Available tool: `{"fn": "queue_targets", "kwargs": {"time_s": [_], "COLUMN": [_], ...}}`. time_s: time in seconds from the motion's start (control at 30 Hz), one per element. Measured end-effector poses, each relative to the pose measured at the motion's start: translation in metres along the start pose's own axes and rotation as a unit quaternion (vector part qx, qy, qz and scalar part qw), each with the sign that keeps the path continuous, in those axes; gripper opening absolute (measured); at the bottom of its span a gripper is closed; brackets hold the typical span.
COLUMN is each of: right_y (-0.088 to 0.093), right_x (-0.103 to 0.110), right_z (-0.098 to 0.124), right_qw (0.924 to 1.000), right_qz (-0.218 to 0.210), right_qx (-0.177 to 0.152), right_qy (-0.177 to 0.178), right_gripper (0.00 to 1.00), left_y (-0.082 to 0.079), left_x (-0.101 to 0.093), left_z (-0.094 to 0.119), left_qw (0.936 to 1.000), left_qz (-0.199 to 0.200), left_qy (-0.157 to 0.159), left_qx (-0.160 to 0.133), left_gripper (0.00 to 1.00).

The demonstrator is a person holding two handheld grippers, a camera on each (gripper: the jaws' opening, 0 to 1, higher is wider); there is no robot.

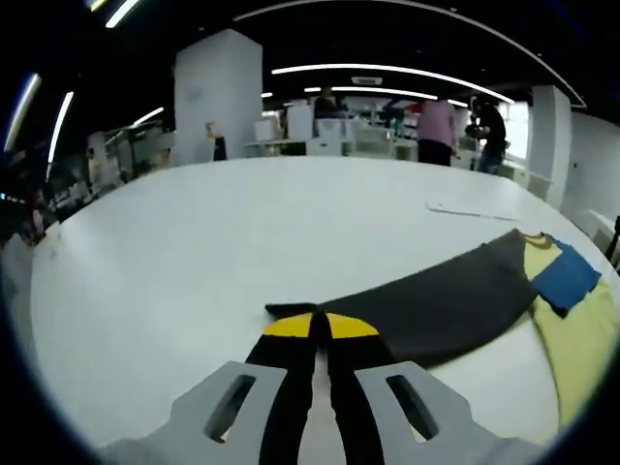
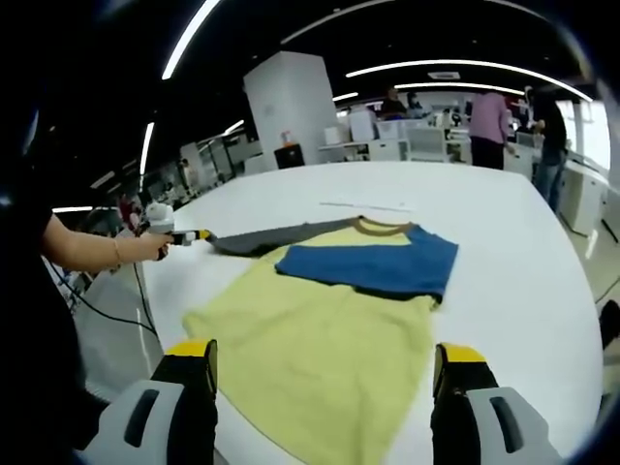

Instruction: Fold the garment on the visible template until the final outline fits inside the template.

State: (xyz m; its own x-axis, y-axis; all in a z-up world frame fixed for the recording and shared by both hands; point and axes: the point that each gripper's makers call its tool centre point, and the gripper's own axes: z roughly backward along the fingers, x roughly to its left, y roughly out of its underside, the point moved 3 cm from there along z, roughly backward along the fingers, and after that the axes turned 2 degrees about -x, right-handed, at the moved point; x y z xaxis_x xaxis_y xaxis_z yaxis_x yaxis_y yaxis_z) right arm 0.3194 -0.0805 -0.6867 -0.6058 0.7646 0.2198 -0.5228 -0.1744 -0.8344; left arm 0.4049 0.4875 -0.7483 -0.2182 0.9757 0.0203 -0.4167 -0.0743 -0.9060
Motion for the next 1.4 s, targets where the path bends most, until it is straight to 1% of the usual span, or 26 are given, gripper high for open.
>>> {"fn": "queue_targets", "kwargs": {"time_s": [0.13, 0.33, 0.47, 0.57, 0.7, 0.77, 0.93, 1.0, 1.07, 1.2, 1.27, 1.3, 1.33, 1.4], "right_y": [0.001, 0.001, 0.001, 0.002, 0.003, 0.004, 0.005, 0.005, 0.005, 0.005, 0.005, 0.005, 0.004, 0.004], "right_x": [-0.001, -0.001, -0.001, -0.001, 0.0, 0.0, -0.002, -0.003, -0.004, -0.004, -0.004, -0.004, -0.003, -0.002], "right_z": [0.001, 0.002, 0.002, 0.003, 0.004, 0.004, 0.004, 0.005, 0.005, 0.005, 0.005, 0.005, 0.004, 0.003], "right_qw": [1.0, 1.0, 1.0, 1.0, 0.9999, 0.9999, 0.9999, 0.9999, 0.9999, 0.9998, 0.9998, 0.9998, 0.9999, 0.9999], "right_qz": [-0.001, -0.003, -0.003, -0.004, -0.006, -0.006, -0.009, -0.01, -0.009, -0.011, -0.01, -0.011, -0.011, -0.01], "right_qx": [0.001, 0.0, 0.001, 0.001, 0.0, 0.001, -0.001, -0.001, 0.0, 0.0, 0.0, 0.0, -0.002, -0.004], "right_qy": [0.003, 0.005, 0.007, 0.008, 0.009, 0.008, 0.01, 0.011, 0.012, 0.014, 0.014, 0.014, 0.013, 0.013], "right_gripper": [0.91, 0.91, 0.91, 0.91, 0.91, 0.91, 0.91, 0.91, 0.91, 0.91, 0.91, 0.91, 0.91, 0.91], "left_y": [0.01, 0.02, 0.027, 0.03, 0.029, 0.028, 0.032, 0.035, 0.034, 0.034, 0.033, 0.033, 0.032, 0.033], "left_x": [0.006, 0.011, 0.004, 0.0, -0.004, -0.005, -0.004, -0.004, -0.003, -0.003, -0.005, -0.008, -0.008, -0.007], "left_z": [-0.003, -0.003, 0.006, 0.014, 0.022, 0.024, 0.028, 0.03, 0.029, 0.027, 0.026, 0.026, 0.026, 0.027], "left_qw": [0.9999, 0.9996, 0.9989, 0.9985, 0.9986, 0.9987, 0.9979, 0.9976, 0.9977, 0.9976, 0.9977, 0.9978, 0.9977, 0.9962], "left_qz": [-0.002, 0.012, 0.017, 0.015, 0.021, 0.016, 0.019, 0.021, 0.03, 0.033, 0.034, 0.027, 0.023, 0.044], "left_qy": [0.001, -0.01, -0.014, -0.017, -0.017, -0.017, -0.025, -0.027, -0.026, -0.024, -0.02, -0.015, -0.02, -0.033], "left_qx": [0.014, 0.025, 0.041, 0.049, 0.045, 0.045, 0.056, 0.06, 0.056, 0.056, 0.055, 0.058, 0.061, 0.067], "left_gripper": [0.01, 0.02, 0.04, 0.11, 0.25, 0.27, 0.27, 0.25, 0.23, 0.2, 0.15, 0.14, 0.13, 0.12]}}
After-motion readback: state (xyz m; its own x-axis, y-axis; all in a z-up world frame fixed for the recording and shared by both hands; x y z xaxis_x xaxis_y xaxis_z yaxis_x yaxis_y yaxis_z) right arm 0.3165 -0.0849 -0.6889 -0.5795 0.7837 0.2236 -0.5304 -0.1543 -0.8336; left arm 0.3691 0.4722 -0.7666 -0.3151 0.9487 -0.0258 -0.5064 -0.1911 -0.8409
